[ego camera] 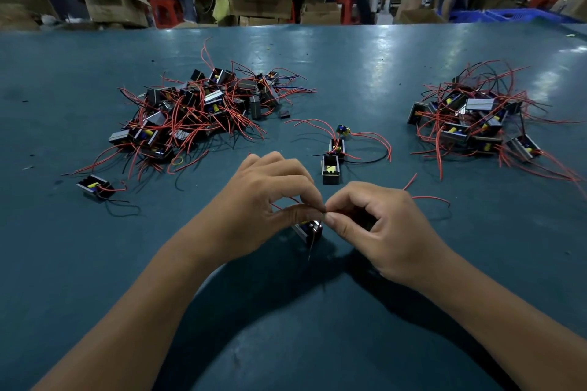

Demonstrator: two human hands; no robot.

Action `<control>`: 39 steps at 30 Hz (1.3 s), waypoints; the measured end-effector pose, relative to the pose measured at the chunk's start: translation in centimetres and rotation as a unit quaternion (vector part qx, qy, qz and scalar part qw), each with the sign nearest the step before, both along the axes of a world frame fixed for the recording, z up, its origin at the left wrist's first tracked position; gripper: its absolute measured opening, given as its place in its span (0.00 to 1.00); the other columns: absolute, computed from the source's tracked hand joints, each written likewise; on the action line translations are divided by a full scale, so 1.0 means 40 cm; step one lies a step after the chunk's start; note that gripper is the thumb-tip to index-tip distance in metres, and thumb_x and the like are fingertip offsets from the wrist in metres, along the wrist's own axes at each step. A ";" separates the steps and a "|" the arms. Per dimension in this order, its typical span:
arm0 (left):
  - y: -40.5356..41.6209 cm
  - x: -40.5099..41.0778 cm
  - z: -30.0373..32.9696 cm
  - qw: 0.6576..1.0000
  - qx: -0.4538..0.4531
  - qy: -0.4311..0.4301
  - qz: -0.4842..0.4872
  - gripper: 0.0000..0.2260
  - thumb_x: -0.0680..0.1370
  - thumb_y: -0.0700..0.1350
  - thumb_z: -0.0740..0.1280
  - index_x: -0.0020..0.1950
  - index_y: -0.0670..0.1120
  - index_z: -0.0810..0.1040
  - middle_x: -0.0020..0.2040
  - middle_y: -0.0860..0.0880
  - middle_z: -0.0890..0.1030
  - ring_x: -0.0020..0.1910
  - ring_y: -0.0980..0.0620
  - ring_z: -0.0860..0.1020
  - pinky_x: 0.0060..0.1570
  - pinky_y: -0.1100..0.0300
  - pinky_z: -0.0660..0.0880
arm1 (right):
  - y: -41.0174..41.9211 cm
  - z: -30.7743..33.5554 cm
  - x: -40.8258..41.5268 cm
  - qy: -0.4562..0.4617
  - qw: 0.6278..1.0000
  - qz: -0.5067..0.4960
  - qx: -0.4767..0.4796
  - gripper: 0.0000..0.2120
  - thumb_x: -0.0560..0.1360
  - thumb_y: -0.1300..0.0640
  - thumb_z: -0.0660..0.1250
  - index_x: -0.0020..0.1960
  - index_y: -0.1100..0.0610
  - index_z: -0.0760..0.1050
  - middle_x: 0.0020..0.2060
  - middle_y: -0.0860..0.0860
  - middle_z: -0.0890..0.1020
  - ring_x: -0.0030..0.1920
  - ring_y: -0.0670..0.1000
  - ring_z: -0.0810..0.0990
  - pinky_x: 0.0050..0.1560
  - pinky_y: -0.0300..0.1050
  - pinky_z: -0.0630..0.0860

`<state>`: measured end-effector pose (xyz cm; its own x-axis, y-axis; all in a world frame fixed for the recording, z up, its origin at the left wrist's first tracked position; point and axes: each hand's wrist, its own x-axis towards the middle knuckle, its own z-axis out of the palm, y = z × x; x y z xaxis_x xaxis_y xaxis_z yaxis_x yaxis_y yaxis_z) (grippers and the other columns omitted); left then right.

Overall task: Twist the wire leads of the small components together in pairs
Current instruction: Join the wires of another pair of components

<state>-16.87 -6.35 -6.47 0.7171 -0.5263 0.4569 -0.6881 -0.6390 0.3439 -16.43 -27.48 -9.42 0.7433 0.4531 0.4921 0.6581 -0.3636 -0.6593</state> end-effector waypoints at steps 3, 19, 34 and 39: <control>0.001 -0.005 -0.002 0.999 -0.013 0.033 -0.003 0.04 0.78 0.52 0.69 0.45 0.54 0.81 0.46 0.58 0.77 0.46 0.53 0.74 0.50 0.50 0.66 | 0.003 0.003 -0.004 -0.016 1.000 0.004 -0.012 0.02 0.75 0.59 0.70 0.44 0.57 0.80 0.35 0.45 0.80 0.37 0.43 0.76 0.39 0.32 0.70; -0.035 -0.020 -0.017 0.875 -0.277 0.388 0.082 0.12 0.74 0.48 0.68 0.41 0.38 0.81 0.36 0.42 0.78 0.37 0.50 0.69 0.42 0.52 0.64 | 0.014 -0.004 -0.010 -0.006 1.000 -0.008 0.014 0.01 0.75 0.61 0.71 0.45 0.58 0.81 0.37 0.45 0.81 0.38 0.46 0.79 0.39 0.36 0.73; -0.003 -0.014 0.007 0.995 -0.005 -0.090 0.041 0.05 0.74 0.52 0.73 0.47 0.56 0.87 0.44 0.59 0.80 0.44 0.51 0.76 0.49 0.50 0.65 | -0.004 -0.006 0.006 0.047 0.997 0.016 0.052 0.02 0.76 0.56 0.70 0.44 0.52 0.79 0.36 0.40 0.79 0.36 0.41 0.77 0.39 0.29 0.69; 0.000 -0.015 0.011 0.988 0.043 -0.147 0.026 0.05 0.76 0.53 0.72 0.46 0.55 0.87 0.45 0.58 0.81 0.43 0.50 0.78 0.48 0.50 0.65 | -0.004 -0.004 0.005 0.061 0.996 0.032 0.051 0.02 0.75 0.55 0.70 0.44 0.50 0.79 0.35 0.40 0.80 0.35 0.41 0.77 0.39 0.30 0.69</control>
